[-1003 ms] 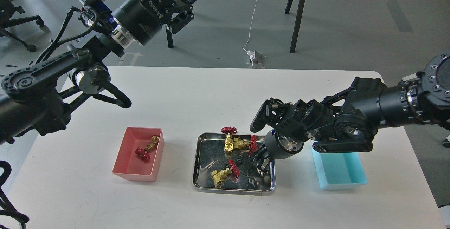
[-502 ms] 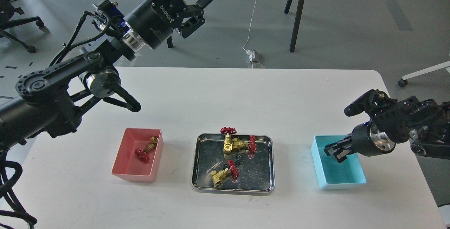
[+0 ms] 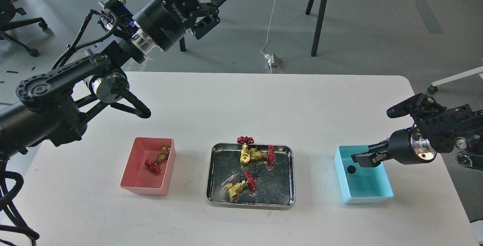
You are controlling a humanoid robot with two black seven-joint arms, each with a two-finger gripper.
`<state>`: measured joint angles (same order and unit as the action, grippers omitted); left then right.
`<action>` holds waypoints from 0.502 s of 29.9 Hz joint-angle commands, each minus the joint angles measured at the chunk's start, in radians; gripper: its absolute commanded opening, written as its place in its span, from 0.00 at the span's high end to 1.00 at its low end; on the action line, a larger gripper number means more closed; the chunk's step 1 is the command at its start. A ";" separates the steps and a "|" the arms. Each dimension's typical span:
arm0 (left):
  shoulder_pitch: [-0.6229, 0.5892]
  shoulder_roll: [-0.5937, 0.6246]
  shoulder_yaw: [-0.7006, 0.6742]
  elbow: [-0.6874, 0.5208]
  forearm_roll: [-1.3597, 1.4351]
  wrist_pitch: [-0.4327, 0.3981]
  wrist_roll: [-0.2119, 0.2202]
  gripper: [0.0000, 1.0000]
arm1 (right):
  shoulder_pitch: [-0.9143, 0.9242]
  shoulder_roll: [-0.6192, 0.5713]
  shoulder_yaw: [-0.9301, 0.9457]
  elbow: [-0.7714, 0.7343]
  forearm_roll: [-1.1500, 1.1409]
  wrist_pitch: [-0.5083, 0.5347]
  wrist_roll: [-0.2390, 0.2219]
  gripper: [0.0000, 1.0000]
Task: Place valve in pink box and gear in blue box
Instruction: 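Open the right gripper to drop the gear and withdraw the arm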
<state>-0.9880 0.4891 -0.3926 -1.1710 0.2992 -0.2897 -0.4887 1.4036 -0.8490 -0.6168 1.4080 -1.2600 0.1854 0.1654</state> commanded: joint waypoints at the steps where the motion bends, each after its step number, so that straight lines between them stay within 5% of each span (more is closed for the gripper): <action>1: -0.003 -0.001 0.003 0.045 -0.002 -0.005 0.000 0.05 | -0.040 -0.051 0.228 -0.014 0.190 -0.056 0.000 0.00; 8: 0.003 -0.038 -0.003 0.235 -0.017 -0.199 0.000 0.05 | -0.156 -0.012 0.762 -0.183 1.191 -0.011 0.012 0.00; 15: 0.041 -0.099 -0.161 0.372 -0.178 -0.199 0.000 0.02 | -0.280 0.241 1.008 -0.429 1.352 0.303 0.098 0.00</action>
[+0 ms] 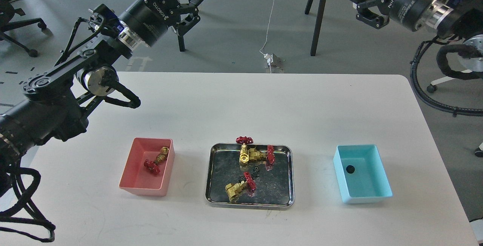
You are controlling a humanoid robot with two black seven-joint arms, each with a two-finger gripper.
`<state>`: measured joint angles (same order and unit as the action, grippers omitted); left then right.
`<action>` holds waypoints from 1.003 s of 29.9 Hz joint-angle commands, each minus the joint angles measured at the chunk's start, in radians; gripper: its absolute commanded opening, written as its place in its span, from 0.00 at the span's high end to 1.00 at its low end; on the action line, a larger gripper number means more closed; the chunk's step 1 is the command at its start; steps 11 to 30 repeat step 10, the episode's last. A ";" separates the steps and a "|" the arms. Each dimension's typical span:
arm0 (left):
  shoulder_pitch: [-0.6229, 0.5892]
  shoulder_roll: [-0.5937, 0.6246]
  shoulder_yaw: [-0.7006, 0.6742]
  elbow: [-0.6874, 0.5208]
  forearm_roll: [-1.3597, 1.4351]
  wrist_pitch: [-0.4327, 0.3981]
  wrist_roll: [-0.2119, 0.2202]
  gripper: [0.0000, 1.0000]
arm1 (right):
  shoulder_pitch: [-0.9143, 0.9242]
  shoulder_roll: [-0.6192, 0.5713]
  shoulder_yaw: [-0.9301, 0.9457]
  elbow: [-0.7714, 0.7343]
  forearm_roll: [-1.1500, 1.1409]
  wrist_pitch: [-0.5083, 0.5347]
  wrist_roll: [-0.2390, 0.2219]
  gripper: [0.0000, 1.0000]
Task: Place valve in pink box and gear in blue box
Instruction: 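Open the right gripper to drop the gear and withdraw the arm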
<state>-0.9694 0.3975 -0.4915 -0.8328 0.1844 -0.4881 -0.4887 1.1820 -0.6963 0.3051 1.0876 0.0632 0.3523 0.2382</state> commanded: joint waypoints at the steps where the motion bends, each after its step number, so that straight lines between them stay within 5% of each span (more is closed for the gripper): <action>1: 0.032 -0.008 -0.085 0.043 -0.085 -0.001 0.000 0.01 | -0.086 0.127 0.116 -0.167 0.029 0.136 0.026 0.00; 7: 0.054 -0.014 -0.128 0.055 -0.103 -0.001 0.000 0.01 | -0.151 0.290 0.235 -0.319 0.029 0.136 0.036 0.00; 30: 0.057 -0.029 -0.118 0.055 -0.094 -0.001 0.000 0.01 | -0.176 0.284 0.282 -0.308 0.029 0.136 0.039 0.00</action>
